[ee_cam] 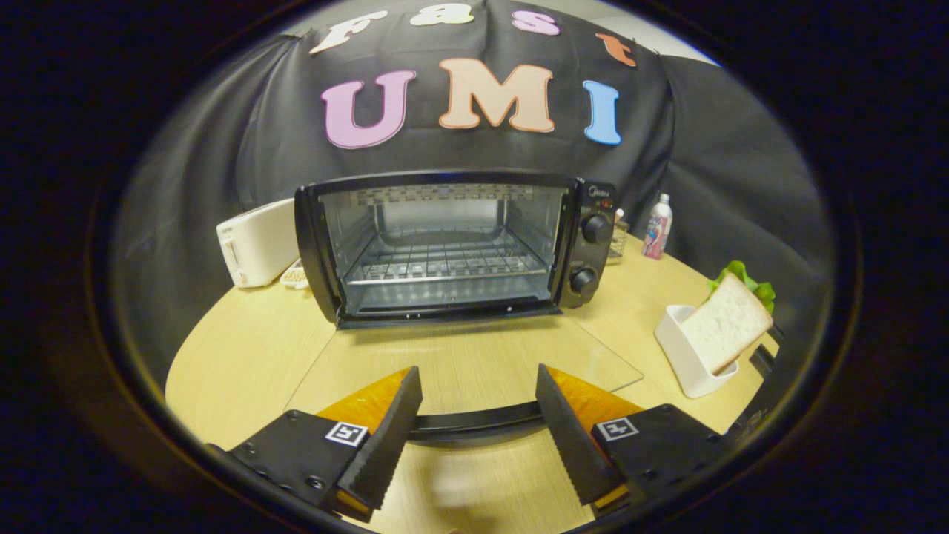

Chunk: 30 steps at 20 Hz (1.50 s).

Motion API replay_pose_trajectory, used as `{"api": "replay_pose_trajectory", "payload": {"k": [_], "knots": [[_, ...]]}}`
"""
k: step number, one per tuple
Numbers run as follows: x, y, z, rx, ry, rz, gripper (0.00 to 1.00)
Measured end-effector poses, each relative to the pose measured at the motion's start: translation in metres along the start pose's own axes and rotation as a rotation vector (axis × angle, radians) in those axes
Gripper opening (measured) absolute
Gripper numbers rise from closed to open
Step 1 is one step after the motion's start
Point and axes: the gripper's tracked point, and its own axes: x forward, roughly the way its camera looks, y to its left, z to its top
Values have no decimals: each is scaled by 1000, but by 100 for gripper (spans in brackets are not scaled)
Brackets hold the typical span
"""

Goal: Open the toaster oven, put the food inside, and close the toaster oven door.

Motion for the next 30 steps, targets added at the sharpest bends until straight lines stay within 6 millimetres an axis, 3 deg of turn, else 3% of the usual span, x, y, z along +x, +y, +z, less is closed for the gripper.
{"api": "replay_pose_trajectory", "payload": {"k": [2,6,10,13,19,22,25,30], "knots": [[3,2,-8,30,22,14,96],[4,-2,-3,28,35,24,96],[-8,-27,26,60,29,12,94],[-20,-68,62,107,-5,-36,94],[-43,-184,101,179,-9,-230,93],[-48,-244,107,226,1,-319,93],[-46,-290,105,264,41,-380,93],[-32,-328,94,259,157,-407,92]]}}
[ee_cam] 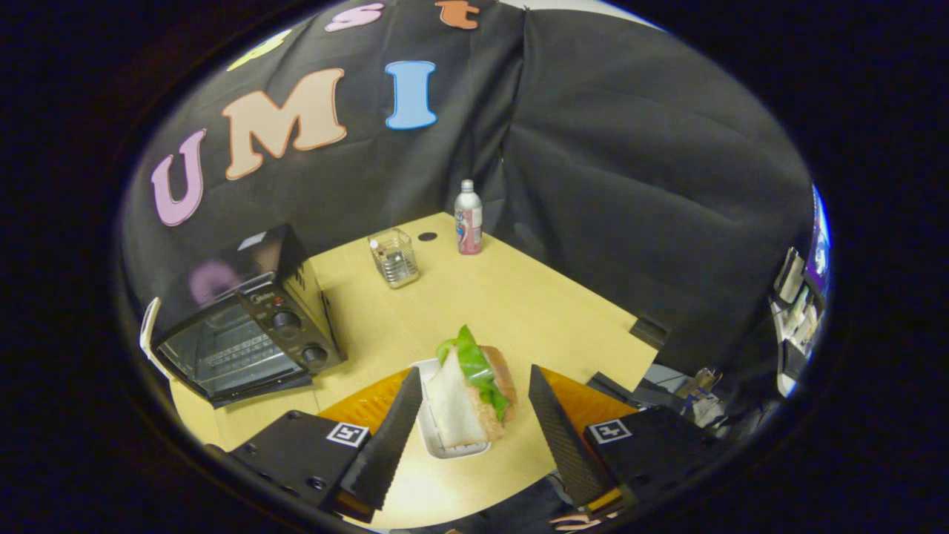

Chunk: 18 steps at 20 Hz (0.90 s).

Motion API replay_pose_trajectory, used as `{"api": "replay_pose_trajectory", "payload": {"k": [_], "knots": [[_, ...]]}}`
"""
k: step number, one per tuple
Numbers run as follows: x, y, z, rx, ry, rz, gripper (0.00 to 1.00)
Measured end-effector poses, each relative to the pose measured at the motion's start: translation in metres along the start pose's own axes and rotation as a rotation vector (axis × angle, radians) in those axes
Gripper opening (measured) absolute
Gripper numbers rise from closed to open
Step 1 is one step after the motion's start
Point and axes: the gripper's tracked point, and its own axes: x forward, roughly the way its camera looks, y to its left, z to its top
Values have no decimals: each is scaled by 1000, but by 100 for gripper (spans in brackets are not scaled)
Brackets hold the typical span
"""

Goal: Open the toaster oven, put the food inside, and close the toaster oven door.

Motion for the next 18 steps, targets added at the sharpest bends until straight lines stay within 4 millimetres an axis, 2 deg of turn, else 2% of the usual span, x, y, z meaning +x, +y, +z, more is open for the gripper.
{"api": "replay_pose_trajectory", "payload": {"k": [4,8,12,18], "knots": [[20,-7,-12,-25,109,-13,92],[31,3,-21,27,191,53,92],[42,1,-29,28,233,53,92],[48,9,-46,61,296,72,67]]}}
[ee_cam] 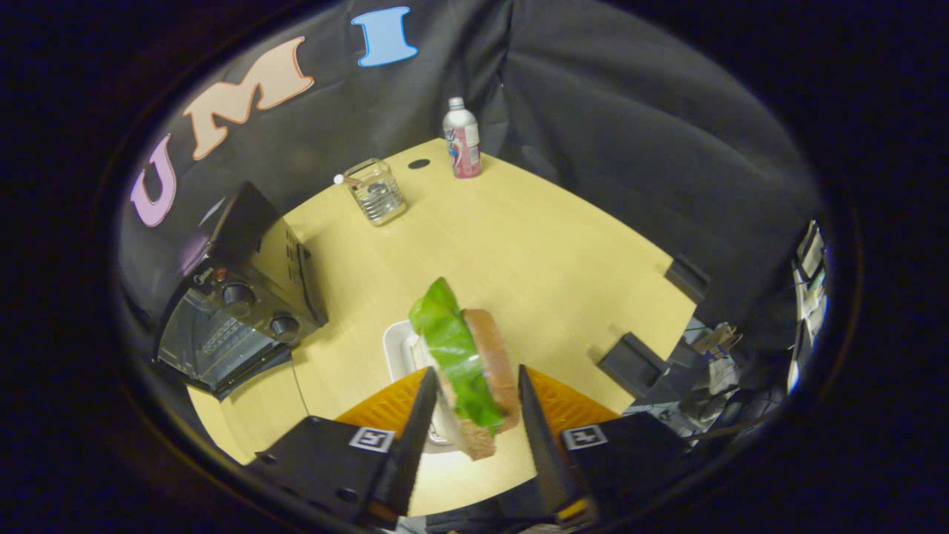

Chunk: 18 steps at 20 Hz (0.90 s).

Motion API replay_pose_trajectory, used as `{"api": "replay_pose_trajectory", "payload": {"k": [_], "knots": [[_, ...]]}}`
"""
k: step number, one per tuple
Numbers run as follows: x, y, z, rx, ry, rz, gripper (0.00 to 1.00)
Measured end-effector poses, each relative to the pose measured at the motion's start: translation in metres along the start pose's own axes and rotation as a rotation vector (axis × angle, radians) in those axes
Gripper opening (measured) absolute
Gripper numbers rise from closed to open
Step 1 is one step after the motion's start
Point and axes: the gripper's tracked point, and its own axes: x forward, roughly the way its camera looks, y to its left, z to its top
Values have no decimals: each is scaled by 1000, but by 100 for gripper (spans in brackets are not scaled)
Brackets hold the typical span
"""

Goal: Open the toaster oven, put the food inside, and close the toaster oven door.

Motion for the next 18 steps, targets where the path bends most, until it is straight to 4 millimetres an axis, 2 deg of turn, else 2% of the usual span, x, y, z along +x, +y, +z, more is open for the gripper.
{"api": "replay_pose_trajectory", "payload": {"k": [3,5,8,11,15,18], "knots": [[-8,12,4,15,-25,46,51],[-11,13,-4,30,-27,47,36],[-21,11,-6,46,-51,44,33],[-40,11,5,42,-114,38,29],[-79,29,17,62,-206,92,29],[-106,51,9,62,-243,131,29]]}}
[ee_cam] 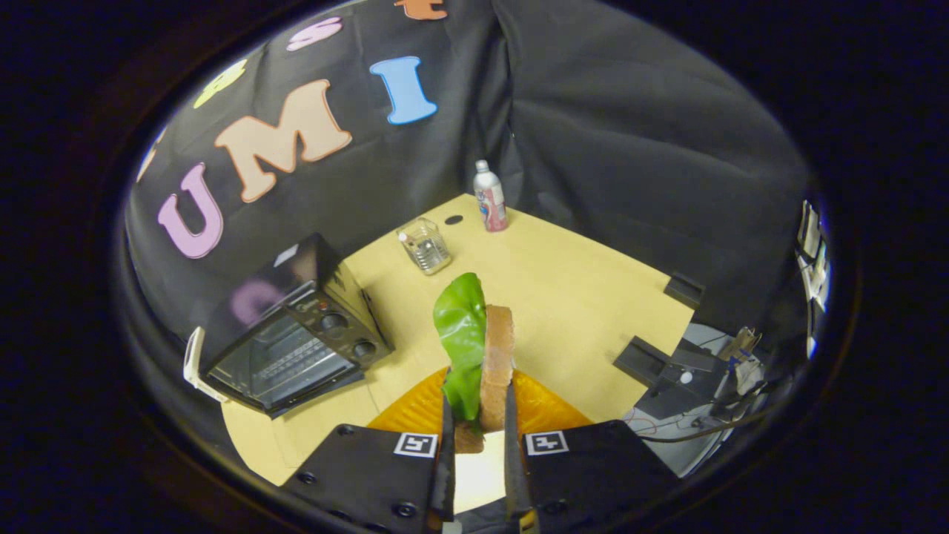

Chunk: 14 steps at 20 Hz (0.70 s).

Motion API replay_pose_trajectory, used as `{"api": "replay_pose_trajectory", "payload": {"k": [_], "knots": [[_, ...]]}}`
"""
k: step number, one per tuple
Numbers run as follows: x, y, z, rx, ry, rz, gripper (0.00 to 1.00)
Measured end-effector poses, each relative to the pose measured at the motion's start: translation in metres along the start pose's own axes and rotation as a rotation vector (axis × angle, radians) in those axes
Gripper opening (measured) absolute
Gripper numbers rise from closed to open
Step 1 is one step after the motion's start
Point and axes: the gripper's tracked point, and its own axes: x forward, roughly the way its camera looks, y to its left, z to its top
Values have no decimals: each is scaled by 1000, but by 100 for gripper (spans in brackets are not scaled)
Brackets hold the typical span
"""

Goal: Open the toaster oven, put the food inside, and close the toaster oven door.

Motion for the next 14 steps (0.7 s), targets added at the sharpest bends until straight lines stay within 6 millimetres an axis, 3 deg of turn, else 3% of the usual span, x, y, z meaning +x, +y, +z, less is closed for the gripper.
{"api": "replay_pose_trajectory", "payload": {"k": [2,6,8,11,14], "knots": [[-7,24,-16,18,-3,57,29],[-8,76,-67,62,56,185,29],[-5,112,-82,132,78,282,29],[5,165,-89,299,88,440,29],[18,201,-112,365,163,519,29]]}}
